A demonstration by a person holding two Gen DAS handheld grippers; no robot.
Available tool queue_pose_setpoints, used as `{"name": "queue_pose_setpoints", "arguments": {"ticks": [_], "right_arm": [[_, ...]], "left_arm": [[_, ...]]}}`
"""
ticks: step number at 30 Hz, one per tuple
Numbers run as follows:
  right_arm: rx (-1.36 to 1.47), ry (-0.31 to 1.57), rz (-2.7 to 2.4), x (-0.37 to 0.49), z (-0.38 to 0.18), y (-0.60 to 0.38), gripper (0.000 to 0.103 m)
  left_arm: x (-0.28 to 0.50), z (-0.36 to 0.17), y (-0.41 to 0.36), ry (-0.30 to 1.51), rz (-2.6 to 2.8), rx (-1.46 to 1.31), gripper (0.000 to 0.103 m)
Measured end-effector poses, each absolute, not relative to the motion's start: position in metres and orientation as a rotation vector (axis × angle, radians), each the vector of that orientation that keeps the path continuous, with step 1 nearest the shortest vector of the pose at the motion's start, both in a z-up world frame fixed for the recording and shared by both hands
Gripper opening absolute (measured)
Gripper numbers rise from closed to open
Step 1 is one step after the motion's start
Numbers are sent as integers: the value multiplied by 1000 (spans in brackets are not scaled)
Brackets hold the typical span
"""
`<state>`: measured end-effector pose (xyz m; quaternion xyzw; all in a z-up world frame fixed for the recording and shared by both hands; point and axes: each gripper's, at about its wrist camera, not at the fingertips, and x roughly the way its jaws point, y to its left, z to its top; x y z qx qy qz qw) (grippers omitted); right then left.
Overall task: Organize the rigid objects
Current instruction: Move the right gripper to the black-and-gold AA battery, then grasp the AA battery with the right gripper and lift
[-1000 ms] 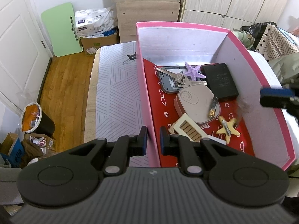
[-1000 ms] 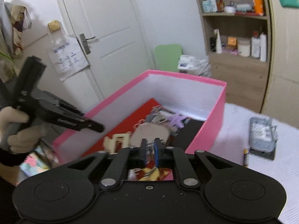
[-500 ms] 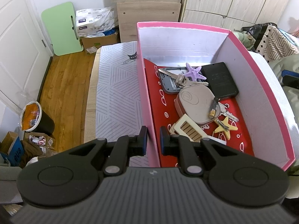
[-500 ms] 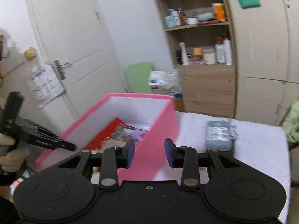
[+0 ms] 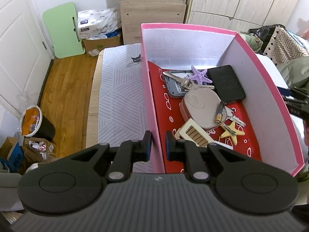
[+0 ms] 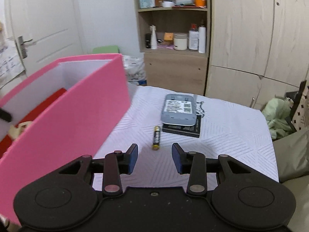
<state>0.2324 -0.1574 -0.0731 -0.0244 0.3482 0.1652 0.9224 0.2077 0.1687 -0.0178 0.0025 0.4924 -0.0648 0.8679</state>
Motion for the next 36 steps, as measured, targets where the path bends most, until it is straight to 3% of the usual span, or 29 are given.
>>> {"name": "queue_pose_setpoints", "arguments": {"ticks": [10, 11, 13, 27, 36], "right_arm": [[-13, 790, 296, 280, -88, -144, 42], [-39, 793, 284, 280, -90, -140, 28], [-55, 789, 263, 278, -95, -136, 12], [149, 772, 355, 253, -69, -154, 11], [111, 618, 478, 207, -6, -135, 11]], "left_arm": [[204, -19, 164, 1018, -128, 34, 12], [204, -19, 162, 1016, -126, 44, 12], [203, -19, 159, 1011, -122, 69, 12], [204, -19, 163, 1008, -117, 42, 12], [204, -20, 166, 1009, -124, 20, 12]]}}
